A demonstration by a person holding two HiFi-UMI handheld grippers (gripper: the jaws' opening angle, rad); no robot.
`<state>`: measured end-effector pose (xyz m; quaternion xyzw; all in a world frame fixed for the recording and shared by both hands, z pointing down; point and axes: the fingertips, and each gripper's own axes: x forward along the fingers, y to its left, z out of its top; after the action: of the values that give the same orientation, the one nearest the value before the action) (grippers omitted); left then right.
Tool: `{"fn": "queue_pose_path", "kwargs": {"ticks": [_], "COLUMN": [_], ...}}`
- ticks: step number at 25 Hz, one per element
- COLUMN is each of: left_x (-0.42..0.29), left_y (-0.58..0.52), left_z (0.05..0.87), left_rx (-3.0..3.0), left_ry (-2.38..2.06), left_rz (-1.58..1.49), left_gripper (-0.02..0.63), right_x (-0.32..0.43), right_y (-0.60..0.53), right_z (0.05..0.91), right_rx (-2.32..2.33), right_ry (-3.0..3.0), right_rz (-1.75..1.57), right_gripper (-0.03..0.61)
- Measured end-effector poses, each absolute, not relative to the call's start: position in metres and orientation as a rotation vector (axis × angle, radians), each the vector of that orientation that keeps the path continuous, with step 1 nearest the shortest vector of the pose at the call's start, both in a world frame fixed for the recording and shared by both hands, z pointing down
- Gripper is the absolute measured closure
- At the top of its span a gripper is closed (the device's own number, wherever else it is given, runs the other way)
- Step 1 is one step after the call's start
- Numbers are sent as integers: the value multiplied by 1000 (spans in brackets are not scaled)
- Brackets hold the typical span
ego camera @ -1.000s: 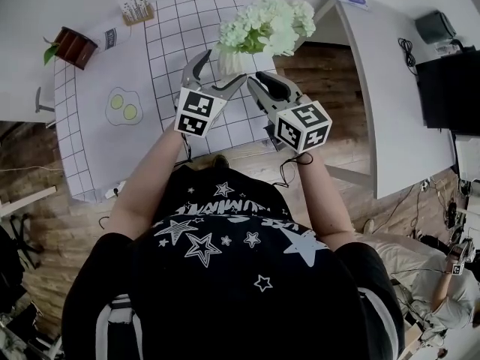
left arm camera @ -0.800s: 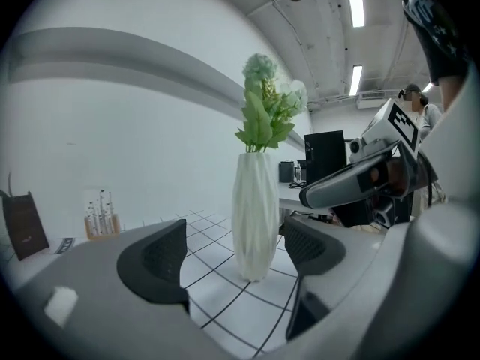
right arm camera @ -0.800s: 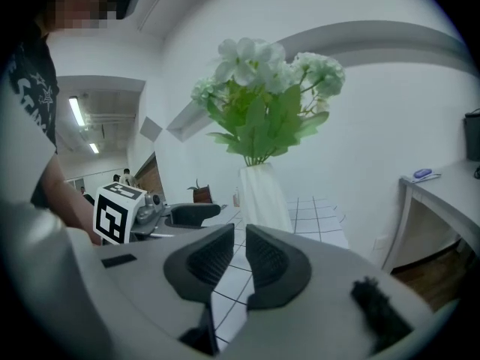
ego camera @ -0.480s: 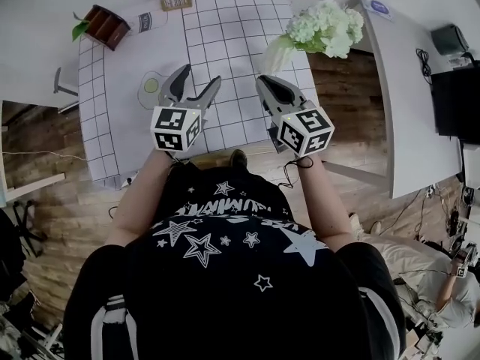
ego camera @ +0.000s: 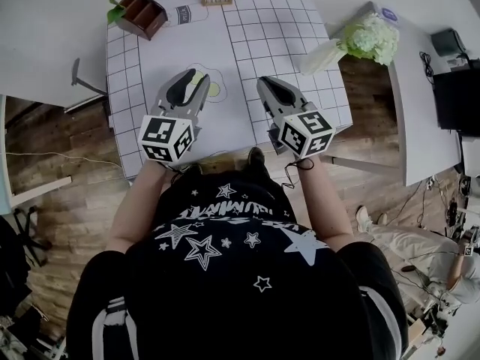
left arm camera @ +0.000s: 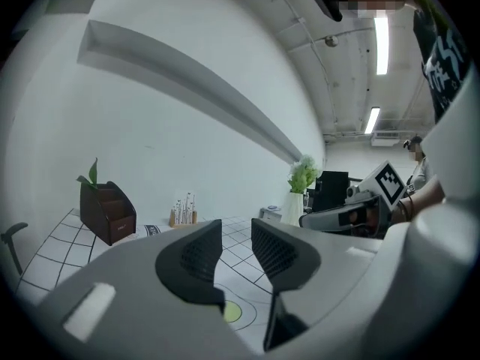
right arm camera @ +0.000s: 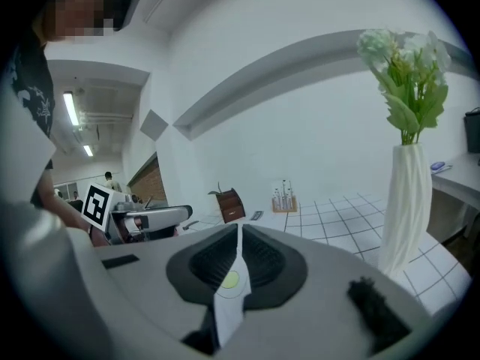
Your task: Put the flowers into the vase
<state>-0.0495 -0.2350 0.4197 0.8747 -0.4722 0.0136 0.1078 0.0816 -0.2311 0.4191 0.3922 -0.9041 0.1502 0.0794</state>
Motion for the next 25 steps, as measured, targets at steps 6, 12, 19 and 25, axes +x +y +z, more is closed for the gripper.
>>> {"fn": "queue_pose_path", "kwargs": {"ticks": [6,12,19,25], "left_x": [-98,-109,-96,-73], "left_y": [-209,-187,-172,-150], "left_z": [418,427,424,410], "left_rx": [2606,2651,2696,2735], "left_ry": [-1293,-1151,-1063,-1031], "left_rz": [-23,12,22,22], "left_gripper": [556,604,604,604], "right_x": [35,15,28,50], "right_y": [-201,-162,-133,-102], "right_z": [418,418,410,390], "right_rx": [1316,1442,1536,1638], "right_ry": [-2672,-2619,-2547,-2571], "right_rz": [448,451,406,385], "right_gripper": [551,551,551,554]}}
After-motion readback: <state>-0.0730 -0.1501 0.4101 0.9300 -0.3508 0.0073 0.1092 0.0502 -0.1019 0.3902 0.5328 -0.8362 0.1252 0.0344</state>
